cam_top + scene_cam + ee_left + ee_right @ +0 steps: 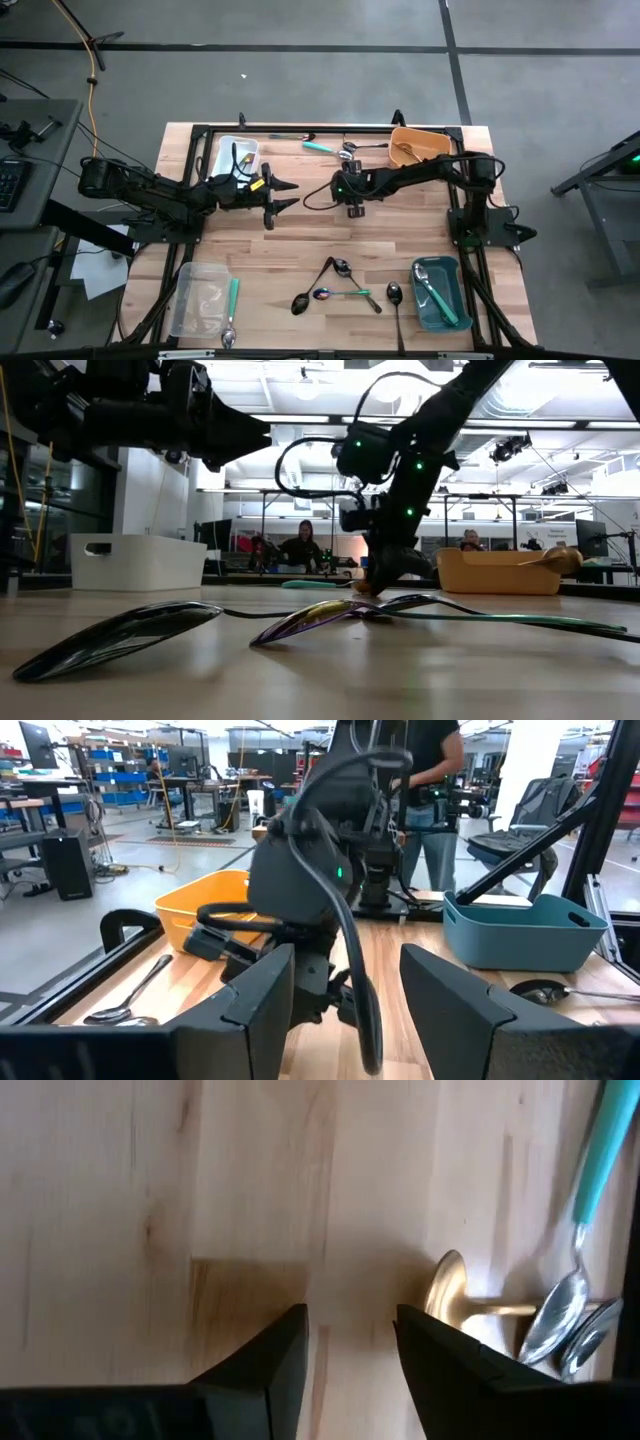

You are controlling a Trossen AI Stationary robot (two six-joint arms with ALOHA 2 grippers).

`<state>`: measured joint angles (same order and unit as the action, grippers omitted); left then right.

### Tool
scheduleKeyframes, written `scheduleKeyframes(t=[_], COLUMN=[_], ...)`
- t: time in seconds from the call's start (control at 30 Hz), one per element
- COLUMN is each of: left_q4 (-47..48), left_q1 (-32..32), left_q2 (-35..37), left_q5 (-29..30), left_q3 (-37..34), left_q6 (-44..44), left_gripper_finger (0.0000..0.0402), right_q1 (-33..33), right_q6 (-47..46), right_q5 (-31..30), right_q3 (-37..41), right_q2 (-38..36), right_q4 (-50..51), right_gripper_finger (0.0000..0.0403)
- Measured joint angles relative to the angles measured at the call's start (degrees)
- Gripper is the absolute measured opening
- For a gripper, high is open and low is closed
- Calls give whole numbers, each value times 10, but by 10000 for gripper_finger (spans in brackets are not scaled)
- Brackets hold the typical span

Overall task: Sort silverware by color (type)
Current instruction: Put the gold spoon into the yellow bin

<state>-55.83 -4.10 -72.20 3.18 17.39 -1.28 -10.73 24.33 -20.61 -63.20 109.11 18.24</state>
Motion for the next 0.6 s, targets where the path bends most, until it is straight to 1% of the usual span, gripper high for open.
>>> scheduleKeyframes(t=[0.27,0.6], left_q4=[10,27], left_q1=[0,0], left_q2=[0,0], left_q5=[0,0], left_q3=[0,0], left_q6=[-1,-1], left_gripper_finger=[177,177], right_q1=[5,7], right_q6=[2,-9], right_q5=[-9,45], right_q3=[-30,-46], right_q2=[-15,-16], right_q4=[47,115], right_gripper_finger=[151,151])
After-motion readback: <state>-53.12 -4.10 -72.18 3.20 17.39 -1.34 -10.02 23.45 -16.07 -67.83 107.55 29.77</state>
